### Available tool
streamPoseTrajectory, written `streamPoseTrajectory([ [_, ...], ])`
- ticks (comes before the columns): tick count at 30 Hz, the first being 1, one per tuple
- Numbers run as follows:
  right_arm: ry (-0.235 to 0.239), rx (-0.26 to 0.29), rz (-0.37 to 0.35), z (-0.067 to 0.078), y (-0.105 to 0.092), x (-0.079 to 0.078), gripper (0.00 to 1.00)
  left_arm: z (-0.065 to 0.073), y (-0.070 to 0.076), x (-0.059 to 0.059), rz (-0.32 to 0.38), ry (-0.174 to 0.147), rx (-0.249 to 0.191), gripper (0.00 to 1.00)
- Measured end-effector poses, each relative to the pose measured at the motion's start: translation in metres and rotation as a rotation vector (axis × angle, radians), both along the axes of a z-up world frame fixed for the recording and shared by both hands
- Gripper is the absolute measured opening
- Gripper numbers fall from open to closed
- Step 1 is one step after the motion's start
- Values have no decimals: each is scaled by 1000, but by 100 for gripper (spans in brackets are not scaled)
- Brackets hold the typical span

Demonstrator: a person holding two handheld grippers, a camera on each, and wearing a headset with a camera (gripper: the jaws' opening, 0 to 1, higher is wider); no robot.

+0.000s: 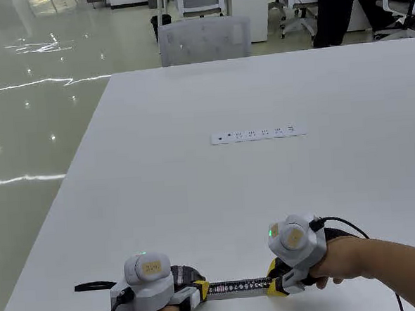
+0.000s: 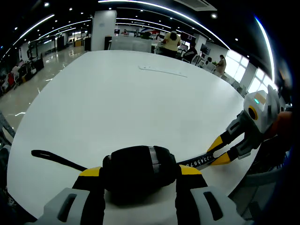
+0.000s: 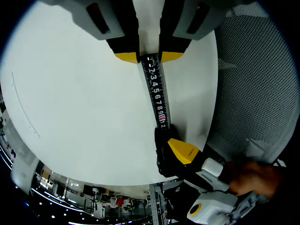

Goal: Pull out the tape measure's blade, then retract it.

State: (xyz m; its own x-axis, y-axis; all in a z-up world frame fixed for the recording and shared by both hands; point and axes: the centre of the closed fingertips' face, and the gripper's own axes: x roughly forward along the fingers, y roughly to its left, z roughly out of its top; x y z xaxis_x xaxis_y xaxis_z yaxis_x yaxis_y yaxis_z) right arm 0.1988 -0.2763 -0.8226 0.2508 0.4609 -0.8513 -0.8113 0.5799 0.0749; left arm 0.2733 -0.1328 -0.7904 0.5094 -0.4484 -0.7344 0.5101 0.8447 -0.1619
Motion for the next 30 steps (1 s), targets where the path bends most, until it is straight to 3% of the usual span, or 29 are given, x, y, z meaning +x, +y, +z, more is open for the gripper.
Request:
streamPoseTrajectory([
  [17,-17,22,-9,0,19,6,14,0,0,1,-1,0,-5,57],
  [30,-19,18,-4,1,23,9,14,0,0,1,1,1,-4,57],
])
